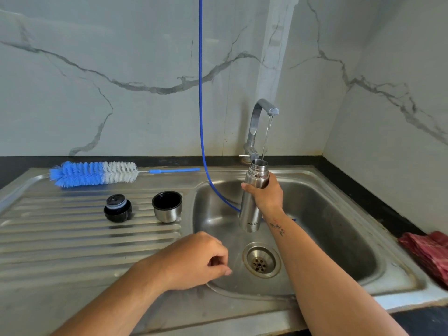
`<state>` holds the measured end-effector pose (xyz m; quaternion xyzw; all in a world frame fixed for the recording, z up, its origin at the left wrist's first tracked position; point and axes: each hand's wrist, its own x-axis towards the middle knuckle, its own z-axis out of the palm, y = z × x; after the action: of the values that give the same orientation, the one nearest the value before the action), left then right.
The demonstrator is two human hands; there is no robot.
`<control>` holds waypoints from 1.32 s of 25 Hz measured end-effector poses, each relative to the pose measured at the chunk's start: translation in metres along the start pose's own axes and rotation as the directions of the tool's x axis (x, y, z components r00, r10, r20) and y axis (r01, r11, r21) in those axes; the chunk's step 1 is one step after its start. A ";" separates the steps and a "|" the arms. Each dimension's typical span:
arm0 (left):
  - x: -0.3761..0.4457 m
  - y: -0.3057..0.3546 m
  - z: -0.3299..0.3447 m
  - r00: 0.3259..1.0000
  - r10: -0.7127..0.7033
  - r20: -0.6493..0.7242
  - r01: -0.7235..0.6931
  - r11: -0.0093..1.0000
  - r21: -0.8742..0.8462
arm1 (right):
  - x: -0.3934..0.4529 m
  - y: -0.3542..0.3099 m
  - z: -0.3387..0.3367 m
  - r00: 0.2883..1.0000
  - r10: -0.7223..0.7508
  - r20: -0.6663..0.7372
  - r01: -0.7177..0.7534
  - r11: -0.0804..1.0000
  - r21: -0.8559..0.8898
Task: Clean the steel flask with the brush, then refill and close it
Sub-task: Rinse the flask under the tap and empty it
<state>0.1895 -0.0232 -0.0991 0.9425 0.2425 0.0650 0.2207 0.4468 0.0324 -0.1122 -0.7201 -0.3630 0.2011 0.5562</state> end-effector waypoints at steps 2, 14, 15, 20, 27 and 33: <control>0.000 0.001 0.000 1.000 0.000 -0.001 0.000 1.000 -0.008 | 0.000 0.000 0.000 1.000 -0.003 0.001 0.003 1.000 0.002; -0.001 0.001 -0.001 0.999 0.030 0.017 -0.030 0.999 0.014 | 0.002 0.002 0.001 1.000 -0.009 0.002 0.009 1.000 -0.017; -0.002 0.002 -0.001 0.999 0.035 0.035 -0.036 0.999 0.028 | 0.002 0.002 0.001 1.000 -0.010 0.003 0.010 1.000 -0.017; -0.004 0.006 0.000 0.995 0.032 0.097 -0.040 0.996 0.078 | 0.003 0.004 0.002 1.000 -0.012 0.008 0.012 0.999 -0.029; -0.004 0.016 0.006 0.989 0.040 0.143 -0.056 0.992 0.112 | 0.003 0.004 0.003 1.000 -0.023 0.007 0.023 0.998 -0.057; -0.004 0.016 0.016 0.965 -0.007 0.261 -0.037 0.985 0.166 | 0.000 0.003 0.003 1.000 -0.019 0.009 0.020 0.998 -0.067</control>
<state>0.1969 -0.0436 -0.1059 0.9600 0.2089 -0.0788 0.1690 0.4455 0.0345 -0.1162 -0.7339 -0.3790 0.1865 0.5320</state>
